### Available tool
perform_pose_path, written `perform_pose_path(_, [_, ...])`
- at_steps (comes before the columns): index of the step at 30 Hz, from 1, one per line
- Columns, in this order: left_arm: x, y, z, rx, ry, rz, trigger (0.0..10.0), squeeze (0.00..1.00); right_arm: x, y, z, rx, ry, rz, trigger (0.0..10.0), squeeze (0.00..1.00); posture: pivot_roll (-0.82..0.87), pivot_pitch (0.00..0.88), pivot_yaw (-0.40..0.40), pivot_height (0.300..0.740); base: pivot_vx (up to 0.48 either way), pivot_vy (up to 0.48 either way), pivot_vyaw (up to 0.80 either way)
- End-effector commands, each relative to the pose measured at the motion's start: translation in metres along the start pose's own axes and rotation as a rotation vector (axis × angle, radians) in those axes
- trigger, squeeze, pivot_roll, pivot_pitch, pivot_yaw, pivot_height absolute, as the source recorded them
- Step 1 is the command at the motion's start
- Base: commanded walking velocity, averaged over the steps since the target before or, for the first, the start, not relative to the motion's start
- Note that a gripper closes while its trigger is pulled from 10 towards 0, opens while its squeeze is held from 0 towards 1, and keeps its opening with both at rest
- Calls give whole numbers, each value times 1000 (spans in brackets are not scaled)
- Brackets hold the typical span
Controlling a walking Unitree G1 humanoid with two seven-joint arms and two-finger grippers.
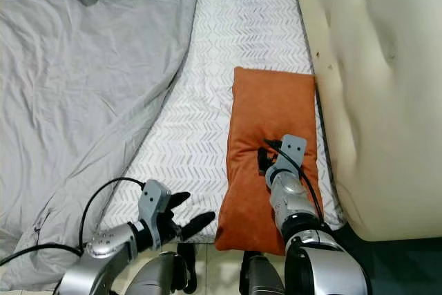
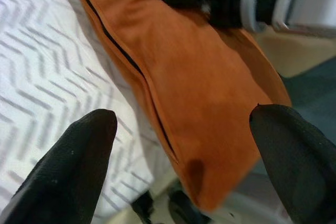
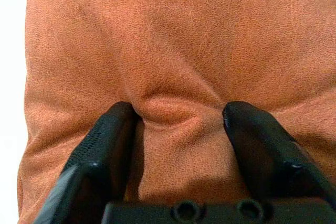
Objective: Clean up the room
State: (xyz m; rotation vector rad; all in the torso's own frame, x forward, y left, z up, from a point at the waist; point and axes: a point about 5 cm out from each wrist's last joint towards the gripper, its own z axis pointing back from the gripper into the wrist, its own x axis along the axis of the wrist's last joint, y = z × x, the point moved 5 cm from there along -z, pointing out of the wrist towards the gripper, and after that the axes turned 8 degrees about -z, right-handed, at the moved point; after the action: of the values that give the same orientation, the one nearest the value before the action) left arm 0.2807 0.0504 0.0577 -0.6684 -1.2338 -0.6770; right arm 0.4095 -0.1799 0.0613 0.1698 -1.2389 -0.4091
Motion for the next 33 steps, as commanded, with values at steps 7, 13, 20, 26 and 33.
perform_pose_path(7, [-7,-7,3,43,17,18,10000,0,-46,-32,11,-72,163,-25,0,0,69,523,94,740,0,0,0])
perform_pose_path(13, [-4,-4,2,80,8,23,10000,0,-32,-47,10,-94,124,29,0,0,60,516,90,740,0,0,0])
perform_pose_path(20, [-2,-11,1,88,-6,25,10000,0,7,-56,5,-90,13,152,0,0,47,500,81,740,0,0,0])
perform_pose_path(26, [-2,-16,-5,96,-15,39,10000,0,31,-65,7,-80,-64,336,0,0,28,473,57,740,0,0,0])
perform_pose_path(33, [-1,-15,-8,115,-27,48,10000,0,77,-76,11,-63,-185,586,0,0,14,450,38,740,0,0,0])
